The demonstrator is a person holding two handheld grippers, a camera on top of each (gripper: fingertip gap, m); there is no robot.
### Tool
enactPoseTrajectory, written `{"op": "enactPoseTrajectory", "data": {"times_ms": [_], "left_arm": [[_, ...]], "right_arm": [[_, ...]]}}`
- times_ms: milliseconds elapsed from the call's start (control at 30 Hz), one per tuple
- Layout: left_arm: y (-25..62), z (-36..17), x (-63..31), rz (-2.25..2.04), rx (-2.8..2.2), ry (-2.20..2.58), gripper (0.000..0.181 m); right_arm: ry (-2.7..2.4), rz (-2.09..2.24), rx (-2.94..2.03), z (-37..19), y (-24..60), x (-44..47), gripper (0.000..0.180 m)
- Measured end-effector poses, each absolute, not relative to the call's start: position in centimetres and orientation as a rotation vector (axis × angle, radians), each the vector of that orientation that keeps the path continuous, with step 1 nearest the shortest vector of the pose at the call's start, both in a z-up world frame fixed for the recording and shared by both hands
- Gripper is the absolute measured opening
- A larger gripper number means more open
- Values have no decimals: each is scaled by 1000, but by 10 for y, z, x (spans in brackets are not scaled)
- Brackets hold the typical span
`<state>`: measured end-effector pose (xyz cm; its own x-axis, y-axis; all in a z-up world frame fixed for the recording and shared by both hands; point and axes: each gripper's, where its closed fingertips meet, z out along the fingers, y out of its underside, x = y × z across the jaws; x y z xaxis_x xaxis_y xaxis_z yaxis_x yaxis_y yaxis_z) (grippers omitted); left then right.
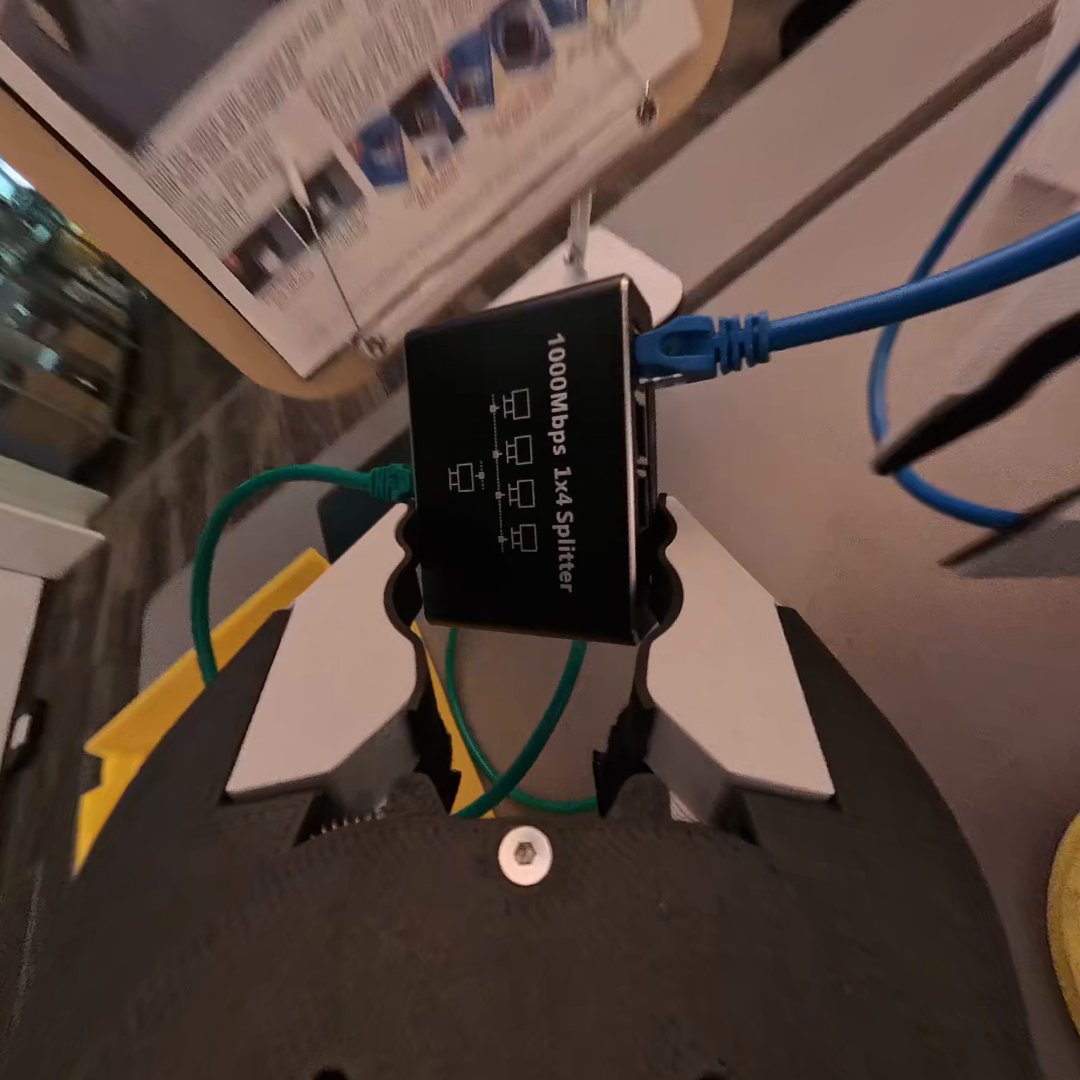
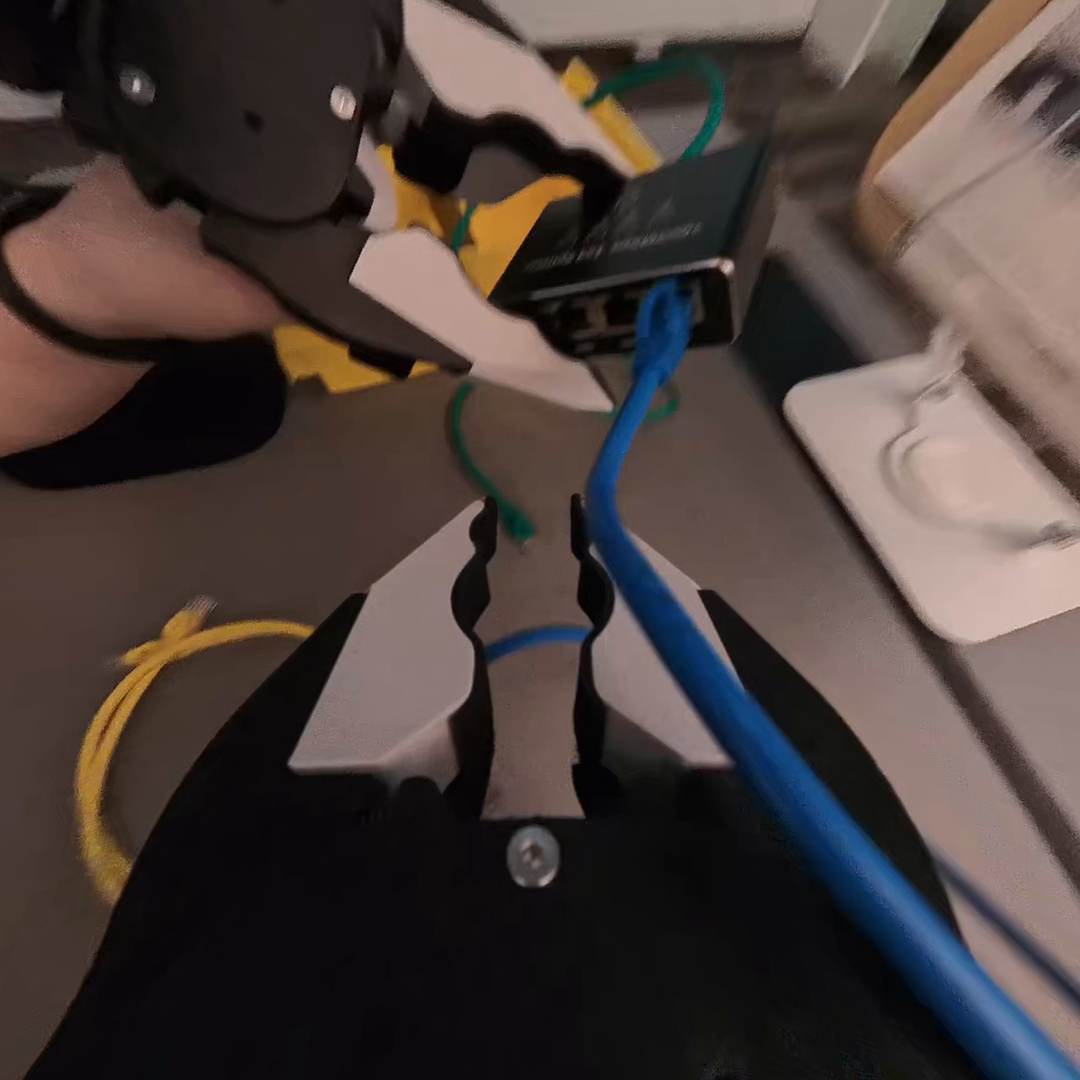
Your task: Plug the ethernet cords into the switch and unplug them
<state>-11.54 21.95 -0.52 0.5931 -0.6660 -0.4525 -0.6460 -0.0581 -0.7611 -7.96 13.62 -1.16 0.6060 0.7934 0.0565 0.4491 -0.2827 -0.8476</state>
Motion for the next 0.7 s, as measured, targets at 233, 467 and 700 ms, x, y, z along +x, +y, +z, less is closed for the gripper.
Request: {"op": "enactPoseTrajectory", "data": {"times_ms": [233,467,700], "left_arm": [[225,-88,-115,-20,-2006,1246,78],[217,-122,-98,17,-1999,1368,78],[207,-152,-99,-40,-2120,1435,79]], "right_arm": [[-1400,244,-2007,-48,97,-47,26],[-1860,522,-1741,-62,21,-102,29],[-2043,472,-1945,-145,31,-112,28]]}}
